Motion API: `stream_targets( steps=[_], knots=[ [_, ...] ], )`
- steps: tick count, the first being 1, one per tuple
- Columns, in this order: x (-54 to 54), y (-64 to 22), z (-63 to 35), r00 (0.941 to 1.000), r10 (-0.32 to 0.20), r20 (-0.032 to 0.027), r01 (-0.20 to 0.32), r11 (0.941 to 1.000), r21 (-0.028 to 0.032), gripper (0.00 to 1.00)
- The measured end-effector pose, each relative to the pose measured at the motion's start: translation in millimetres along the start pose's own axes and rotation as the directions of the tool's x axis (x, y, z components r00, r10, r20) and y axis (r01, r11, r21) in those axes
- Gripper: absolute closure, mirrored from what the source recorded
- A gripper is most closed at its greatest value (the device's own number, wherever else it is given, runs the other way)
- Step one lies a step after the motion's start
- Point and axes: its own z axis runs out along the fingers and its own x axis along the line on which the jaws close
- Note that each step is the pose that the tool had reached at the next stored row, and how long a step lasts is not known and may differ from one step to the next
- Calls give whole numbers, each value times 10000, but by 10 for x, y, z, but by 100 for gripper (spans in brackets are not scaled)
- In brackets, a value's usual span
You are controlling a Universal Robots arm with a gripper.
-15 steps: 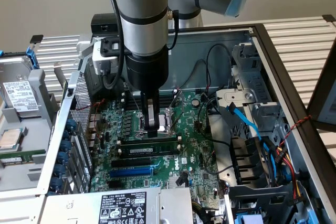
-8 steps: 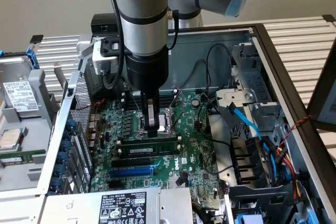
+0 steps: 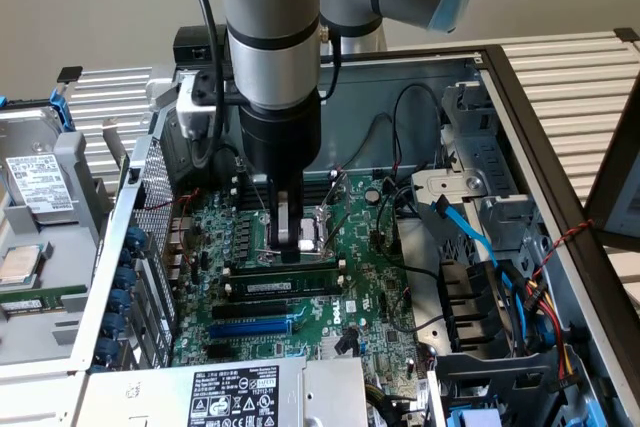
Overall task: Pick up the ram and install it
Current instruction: 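Press down the ram until it locks into place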
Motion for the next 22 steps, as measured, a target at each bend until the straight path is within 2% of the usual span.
stream_targets(
  steps=[3,6,7,14,20,22],
  knots=[
    [0,0,13,9985,544,4,-544,9985,15,89],
    [1,0,24,9940,1093,6,-1093,9940,29,89],
    [1,0,29,9894,1454,6,-1454,9894,38,89],
    [1,0,31,9670,2547,16,-2547,9670,68,89],
    [1,0,31,9416,3368,21,-3368,9415,85,89],
    [1,0,30,9315,3638,23,-3638,9314,89,89]
  ],
)
